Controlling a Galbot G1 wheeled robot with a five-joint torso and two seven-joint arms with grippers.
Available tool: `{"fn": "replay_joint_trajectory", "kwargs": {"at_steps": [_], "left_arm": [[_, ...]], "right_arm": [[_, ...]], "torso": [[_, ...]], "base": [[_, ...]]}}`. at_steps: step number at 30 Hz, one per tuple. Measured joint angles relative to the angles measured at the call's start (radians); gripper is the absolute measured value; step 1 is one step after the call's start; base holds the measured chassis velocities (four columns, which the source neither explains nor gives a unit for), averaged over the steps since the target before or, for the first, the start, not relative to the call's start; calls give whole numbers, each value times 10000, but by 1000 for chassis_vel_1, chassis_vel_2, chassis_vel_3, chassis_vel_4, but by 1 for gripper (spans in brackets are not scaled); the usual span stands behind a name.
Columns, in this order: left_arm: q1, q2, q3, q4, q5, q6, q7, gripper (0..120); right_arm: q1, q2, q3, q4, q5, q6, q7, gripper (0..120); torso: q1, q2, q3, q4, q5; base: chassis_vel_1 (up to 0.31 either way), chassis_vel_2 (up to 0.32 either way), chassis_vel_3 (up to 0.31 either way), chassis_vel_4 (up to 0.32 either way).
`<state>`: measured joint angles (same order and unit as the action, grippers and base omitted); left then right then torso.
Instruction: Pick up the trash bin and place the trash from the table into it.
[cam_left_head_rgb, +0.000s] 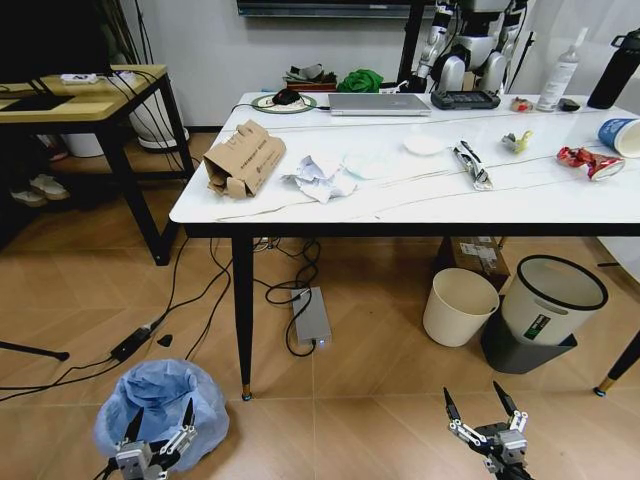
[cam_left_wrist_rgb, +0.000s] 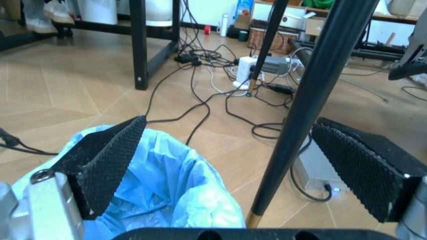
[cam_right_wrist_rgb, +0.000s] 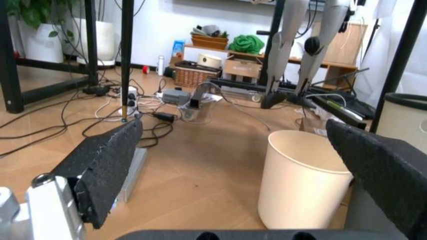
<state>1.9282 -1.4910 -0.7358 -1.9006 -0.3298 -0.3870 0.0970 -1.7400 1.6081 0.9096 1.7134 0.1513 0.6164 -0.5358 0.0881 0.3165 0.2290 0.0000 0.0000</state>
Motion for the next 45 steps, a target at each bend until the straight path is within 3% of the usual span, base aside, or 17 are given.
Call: {"fn": "replay_joint_trajectory", "kwargs": {"at_steps": [17,22,26,27,32,38,45], "left_arm": [[-316,30,-404,283,-155,-105,-263,100],[-687,261,-1278,724,-1507,1119,-227,100],[-1192,683,-2020,1388,-2619,2724,-135,100],[-1192,683,-2020,1388,-2619,2724,-135,100],[-2128,1376,-2809,2445,-3380,4807,-99,100],[-2902,2063,-3265,3026,-3054,5635,86,100],[-3494,2679,-2990,3603,-2463,5819,169,100]], "right_arm": [[82,0,-33,-121,18,-59,-2,100],[111,0,-73,-172,72,-57,-4,100],[128,0,-98,-303,143,2,-29,100],[128,0,-98,-303,143,2,-29,100],[100,0,-101,-372,193,98,-73,100],[25,0,-73,-377,197,179,-100,100],[-38,0,-35,-341,159,239,-122,100]], "torso": [[-171,-501,-331,0,0],[-173,-501,-325,1,-1],[-170,-480,-310,1,-4],[-170,-480,-310,1,-4],[-160,-455,-293,1,-6],[-154,-437,-282,-1,-5],[-148,-421,-270,0,-5]], "base": [[0,0,0,0],[0,0,0,0],[0,0,0,0],[0,0,0,0],[0,0,0,0],[0,0,0,0],[0,0,0,0]]}}
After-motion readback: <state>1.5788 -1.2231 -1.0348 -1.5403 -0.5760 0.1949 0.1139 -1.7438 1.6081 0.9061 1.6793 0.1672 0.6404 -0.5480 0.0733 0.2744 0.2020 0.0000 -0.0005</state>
